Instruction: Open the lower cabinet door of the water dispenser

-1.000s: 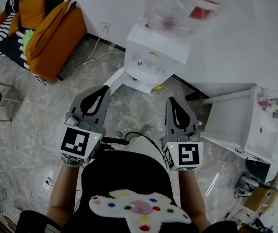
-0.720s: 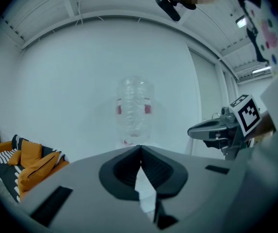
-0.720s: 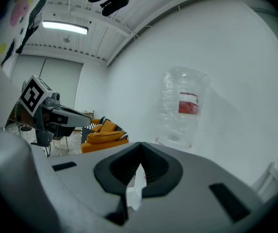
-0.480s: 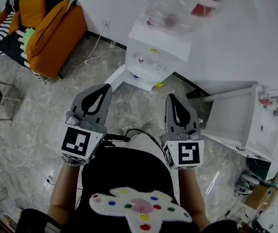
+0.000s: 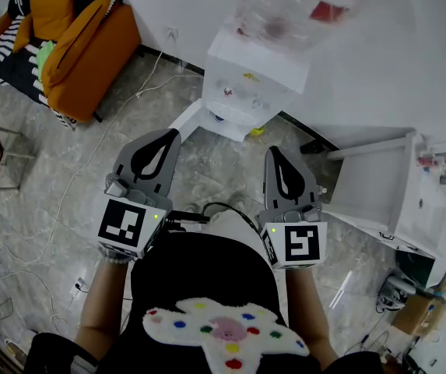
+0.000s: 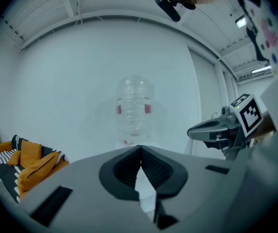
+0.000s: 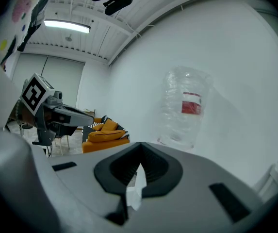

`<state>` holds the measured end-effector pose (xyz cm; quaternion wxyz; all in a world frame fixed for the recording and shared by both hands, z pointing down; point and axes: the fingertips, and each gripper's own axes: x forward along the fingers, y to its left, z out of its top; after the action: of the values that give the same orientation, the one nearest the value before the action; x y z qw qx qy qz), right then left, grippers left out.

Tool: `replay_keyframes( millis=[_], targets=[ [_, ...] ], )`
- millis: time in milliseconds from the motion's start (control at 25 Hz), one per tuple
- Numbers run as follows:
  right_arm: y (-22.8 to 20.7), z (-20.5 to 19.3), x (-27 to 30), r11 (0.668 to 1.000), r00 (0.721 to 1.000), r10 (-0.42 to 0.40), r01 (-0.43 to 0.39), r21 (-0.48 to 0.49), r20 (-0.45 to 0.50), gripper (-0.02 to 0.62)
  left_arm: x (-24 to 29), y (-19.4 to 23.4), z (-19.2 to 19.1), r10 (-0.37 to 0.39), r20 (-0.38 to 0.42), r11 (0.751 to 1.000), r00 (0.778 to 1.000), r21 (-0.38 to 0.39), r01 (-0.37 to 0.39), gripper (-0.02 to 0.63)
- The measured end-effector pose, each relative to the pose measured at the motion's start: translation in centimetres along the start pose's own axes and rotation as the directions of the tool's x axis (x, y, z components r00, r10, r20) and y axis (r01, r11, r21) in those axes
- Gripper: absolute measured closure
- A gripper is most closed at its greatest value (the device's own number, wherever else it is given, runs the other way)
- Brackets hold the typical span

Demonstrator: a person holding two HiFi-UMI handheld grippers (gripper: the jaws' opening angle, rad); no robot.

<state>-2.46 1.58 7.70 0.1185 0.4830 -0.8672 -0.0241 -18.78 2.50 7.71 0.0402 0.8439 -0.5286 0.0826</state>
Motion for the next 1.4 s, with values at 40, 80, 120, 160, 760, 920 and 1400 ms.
replay_keyframes(
  millis=[40, 80, 120, 160, 760, 920, 1400],
  targets=[
    [0.04, 0.06, 0.04, 1.000, 1.000, 0.001, -0.001, 0.000, 0.001, 0.592, 0.01, 0.02, 0.02, -0.001, 0.000, 1.000, 1.000, 0.002, 0.001, 0.594],
    [0.10, 0.10, 0.06, 1.000, 1.000, 0.003, -0.003, -0.001, 0.001, 0.592, 0.01, 0.03, 0.09, -0.002, 0.002, 1.000, 1.000, 0.003, 0.002, 0.594],
    [0.14, 0.13, 0.07, 1.000, 1.000, 0.004, -0.004, -0.001, 0.001, 0.592, 0.01, 0.02, 0.13, -0.003, 0.003, 1.000, 1.000, 0.003, 0.003, 0.594],
    [0.17, 0.12, 0.07, 1.000, 1.000, 0.005, -0.005, -0.002, 0.001, 0.592, 0.01, 0.00, 0.11, -0.003, 0.003, 1.000, 1.000, 0.003, 0.003, 0.594],
    [0.45, -0.04, 0.22, 1.000, 1.000, 0.007, -0.007, -0.005, -0.017, 0.592, 0.29, -0.18, -0.08, -0.021, -0.003, 1.000, 1.000, 0.005, 0.021, 0.594],
    [0.65, -0.24, 0.23, 1.000, 0.999, 0.010, -0.010, -0.011, -0.030, 0.592, 0.21, -0.11, -0.38, -0.020, -0.011, 1.000, 1.000, 0.009, 0.020, 0.594],
    [0.88, -0.12, 0.42, 1.000, 0.999, 0.020, -0.021, -0.022, -0.025, 0.592, 0.29, -0.14, -0.31, -0.023, -0.004, 1.000, 1.000, 0.001, 0.023, 0.594]
  ],
)
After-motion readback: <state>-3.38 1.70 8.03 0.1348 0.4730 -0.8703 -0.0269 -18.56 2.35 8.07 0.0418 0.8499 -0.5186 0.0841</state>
